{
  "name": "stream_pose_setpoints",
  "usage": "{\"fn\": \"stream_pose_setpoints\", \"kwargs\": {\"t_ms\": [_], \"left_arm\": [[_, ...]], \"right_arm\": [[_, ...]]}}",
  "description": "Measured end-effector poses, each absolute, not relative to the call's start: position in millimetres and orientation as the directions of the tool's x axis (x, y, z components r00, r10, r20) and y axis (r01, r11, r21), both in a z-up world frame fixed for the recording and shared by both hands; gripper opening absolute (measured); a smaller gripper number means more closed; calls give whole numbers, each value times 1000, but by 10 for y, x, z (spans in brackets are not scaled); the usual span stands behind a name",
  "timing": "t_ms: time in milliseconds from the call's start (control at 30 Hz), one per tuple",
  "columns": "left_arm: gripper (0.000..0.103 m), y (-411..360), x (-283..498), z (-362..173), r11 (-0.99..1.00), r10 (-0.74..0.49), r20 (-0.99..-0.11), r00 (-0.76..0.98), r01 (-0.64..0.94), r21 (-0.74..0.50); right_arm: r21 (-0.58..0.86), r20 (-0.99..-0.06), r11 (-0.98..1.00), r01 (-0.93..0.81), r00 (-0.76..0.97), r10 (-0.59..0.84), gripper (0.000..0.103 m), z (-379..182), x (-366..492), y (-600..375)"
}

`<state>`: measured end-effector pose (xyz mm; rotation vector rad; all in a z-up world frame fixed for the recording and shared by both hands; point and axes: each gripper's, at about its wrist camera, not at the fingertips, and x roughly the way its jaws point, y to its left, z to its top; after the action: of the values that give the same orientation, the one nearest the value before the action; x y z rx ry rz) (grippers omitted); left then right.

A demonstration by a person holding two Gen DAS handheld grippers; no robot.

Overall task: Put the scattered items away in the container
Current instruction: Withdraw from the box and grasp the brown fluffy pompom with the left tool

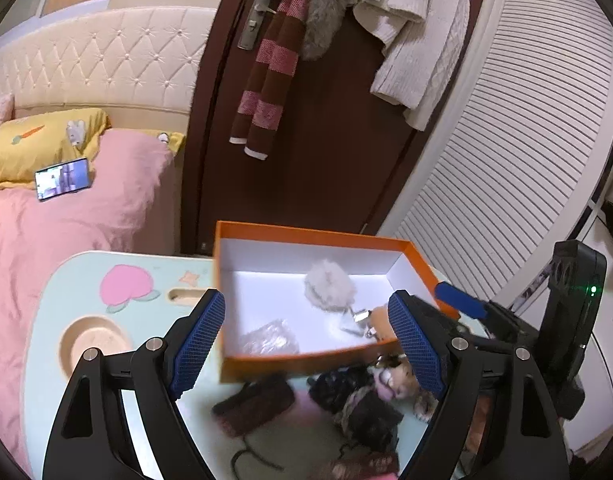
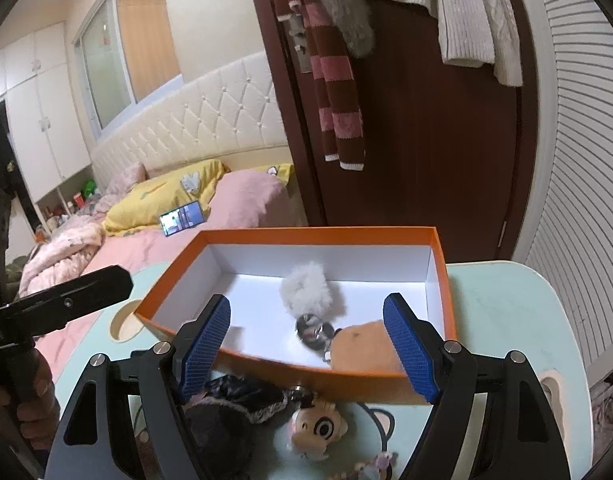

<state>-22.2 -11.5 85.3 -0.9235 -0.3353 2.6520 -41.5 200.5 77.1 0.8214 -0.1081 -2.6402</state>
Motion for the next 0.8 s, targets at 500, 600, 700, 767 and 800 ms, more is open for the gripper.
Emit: {"fn": "stream_pose_setpoints", "kwargs": {"t_ms": [500, 600, 700, 767, 800], "left_arm": [[84, -170, 586, 493, -946, 320, -675, -665, -186, -266], [84, -125, 665, 298, -950, 310, -730, -609, -162, -267], [84, -132, 718, 177, -957, 285, -753, -593, -125, -263], [84, -144, 736, 115, -966, 247, -767, -593, -84, -246], [84, -145, 759, 107, -970, 230, -761, -607, -76, -232]], "right_arm": [[121, -641, -934, 335, -692, -331, 87, 460, 447, 1927], [106, -686, -937, 334, -658, -312, 87, 317, 577, 1912], [82, -717, -944, 319, -639, -278, 87, 229, 649, 1924], [79, -729, -947, 312, -629, -269, 87, 180, 695, 1934], [76, -735, -948, 310, -625, -263, 87, 159, 704, 1940]]}}
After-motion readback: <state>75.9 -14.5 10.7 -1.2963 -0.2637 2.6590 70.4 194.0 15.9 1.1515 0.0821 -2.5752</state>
